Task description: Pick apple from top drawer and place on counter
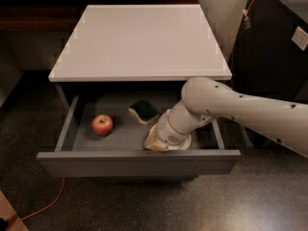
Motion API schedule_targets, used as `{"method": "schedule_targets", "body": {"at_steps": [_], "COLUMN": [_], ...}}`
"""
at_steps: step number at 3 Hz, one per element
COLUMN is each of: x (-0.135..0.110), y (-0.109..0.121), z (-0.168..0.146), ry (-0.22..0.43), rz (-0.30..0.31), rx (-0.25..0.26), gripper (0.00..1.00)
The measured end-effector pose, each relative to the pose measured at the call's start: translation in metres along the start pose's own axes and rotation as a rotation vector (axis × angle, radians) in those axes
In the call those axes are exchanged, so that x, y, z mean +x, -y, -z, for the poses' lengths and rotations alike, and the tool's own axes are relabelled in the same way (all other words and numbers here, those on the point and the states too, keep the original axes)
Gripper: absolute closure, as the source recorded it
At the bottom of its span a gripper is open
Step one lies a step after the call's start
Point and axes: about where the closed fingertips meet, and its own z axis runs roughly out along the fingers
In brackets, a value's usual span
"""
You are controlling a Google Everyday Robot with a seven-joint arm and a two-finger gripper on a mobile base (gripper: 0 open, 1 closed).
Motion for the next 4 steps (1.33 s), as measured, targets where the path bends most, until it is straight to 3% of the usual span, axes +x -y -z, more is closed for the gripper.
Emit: {"method": "schedule_targets", "body": {"at_steps": [3, 4], "x": [0.016, 0.010], "y": [-0.082, -0.086], "z": [0.019, 0.027], "ry": [-0.030, -0.024], "rz": [-0.065, -0.053], "rx": [-0.014, -0.009], "gripper": [1.00, 1.00]}}
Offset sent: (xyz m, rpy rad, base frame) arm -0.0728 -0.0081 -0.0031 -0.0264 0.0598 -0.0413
